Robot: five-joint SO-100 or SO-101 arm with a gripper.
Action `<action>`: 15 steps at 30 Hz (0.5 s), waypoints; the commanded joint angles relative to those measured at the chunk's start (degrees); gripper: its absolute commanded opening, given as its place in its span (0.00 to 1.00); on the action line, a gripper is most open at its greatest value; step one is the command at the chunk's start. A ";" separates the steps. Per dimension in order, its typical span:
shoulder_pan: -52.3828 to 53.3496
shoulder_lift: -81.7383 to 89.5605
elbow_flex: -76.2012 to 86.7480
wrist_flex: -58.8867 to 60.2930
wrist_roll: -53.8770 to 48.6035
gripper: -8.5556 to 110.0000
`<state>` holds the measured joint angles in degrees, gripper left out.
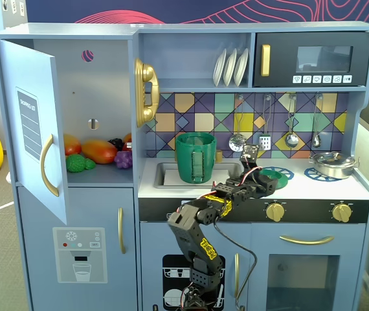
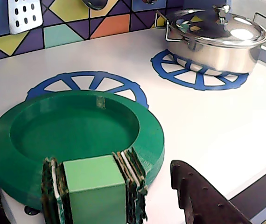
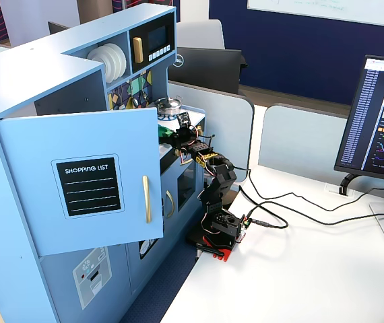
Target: Pick up the lid from the counter and put it on the green recipient
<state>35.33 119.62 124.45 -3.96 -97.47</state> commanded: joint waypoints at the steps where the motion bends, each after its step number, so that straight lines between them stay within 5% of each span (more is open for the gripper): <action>1: -1.49 -1.67 -6.24 -2.20 0.26 0.40; 8: -2.99 -4.22 -7.21 -1.93 0.62 0.33; 13: -4.48 -4.83 -6.42 -4.22 1.32 0.08; 15: -4.75 -4.75 -6.24 -5.45 1.76 0.07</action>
<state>31.90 114.43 121.55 -5.98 -96.68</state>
